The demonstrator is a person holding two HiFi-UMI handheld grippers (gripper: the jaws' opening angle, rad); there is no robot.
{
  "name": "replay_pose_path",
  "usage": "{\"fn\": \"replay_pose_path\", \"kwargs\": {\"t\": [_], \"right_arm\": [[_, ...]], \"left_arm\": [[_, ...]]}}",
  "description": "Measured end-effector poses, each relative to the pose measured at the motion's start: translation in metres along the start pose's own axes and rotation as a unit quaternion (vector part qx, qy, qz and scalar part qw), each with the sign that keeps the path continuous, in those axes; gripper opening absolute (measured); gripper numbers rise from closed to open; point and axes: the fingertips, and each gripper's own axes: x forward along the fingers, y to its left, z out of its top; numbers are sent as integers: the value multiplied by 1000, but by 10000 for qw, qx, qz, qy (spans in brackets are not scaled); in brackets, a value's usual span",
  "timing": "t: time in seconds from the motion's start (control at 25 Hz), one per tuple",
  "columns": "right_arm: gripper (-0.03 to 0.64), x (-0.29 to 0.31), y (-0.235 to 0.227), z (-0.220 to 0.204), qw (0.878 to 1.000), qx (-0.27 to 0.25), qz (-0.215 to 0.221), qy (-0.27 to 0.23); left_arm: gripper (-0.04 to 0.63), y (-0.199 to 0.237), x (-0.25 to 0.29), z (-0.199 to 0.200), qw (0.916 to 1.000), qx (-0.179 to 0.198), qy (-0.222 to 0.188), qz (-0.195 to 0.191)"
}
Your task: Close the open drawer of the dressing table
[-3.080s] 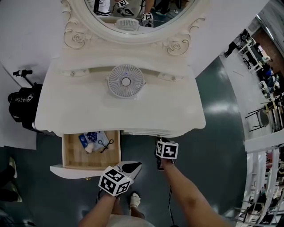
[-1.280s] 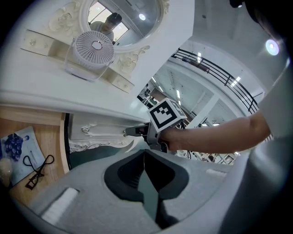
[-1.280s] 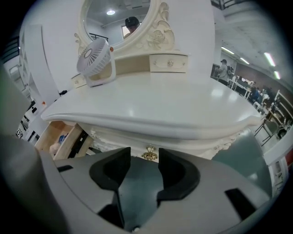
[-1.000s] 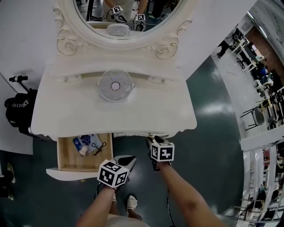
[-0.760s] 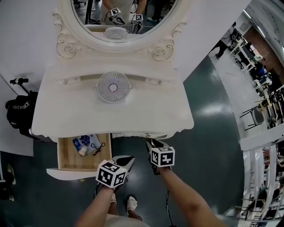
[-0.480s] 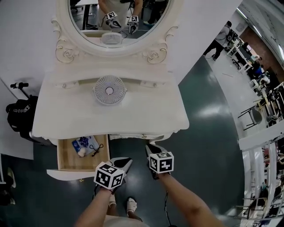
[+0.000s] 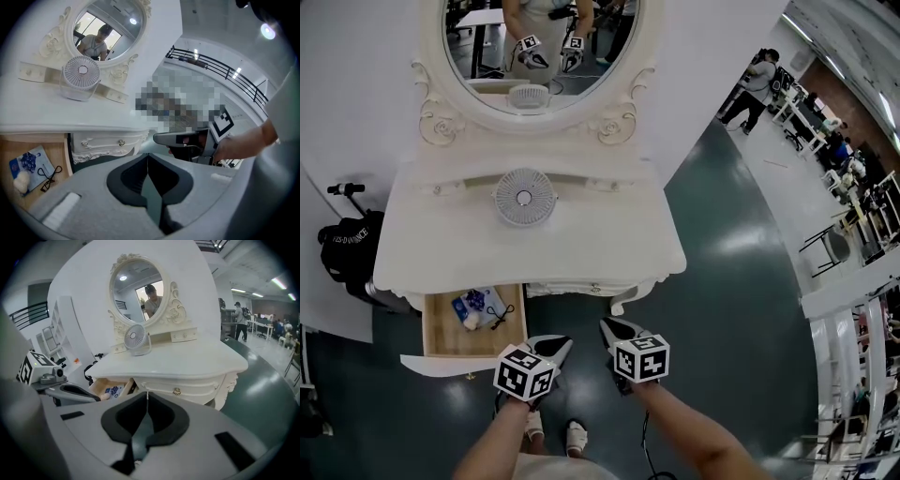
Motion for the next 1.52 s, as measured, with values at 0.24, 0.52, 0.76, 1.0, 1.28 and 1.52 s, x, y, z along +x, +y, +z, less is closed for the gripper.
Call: {"fn": "replay_pose_path", "kwargs": {"t": [0.24,0.52,0.76,1.0,1.28,1.52], "right_arm": [[23,-36,16,-6,9995,203,221,-69],[23,-75,37,-12,9987,103,465,-164],[21,-109,66,-17,9971,-159,705,-244],[21,-136,84,-18,9957,-137,837,-381],[20,-157,102,-21,9941,-140,977,-444],[21,-166,129,-21,9909,-301,1229,-456]], "left_arm": [[11,-25,-11,2,9999,40,-102,-7],[9,-58,-25,6,9994,212,-275,-53],[9,-87,-49,7,9986,316,-421,-71],[9,-112,-72,15,9973,400,-603,-82],[9,-134,-94,15,9962,511,-697,-80],[11,-142,-118,12,9953,555,-793,24]]}}
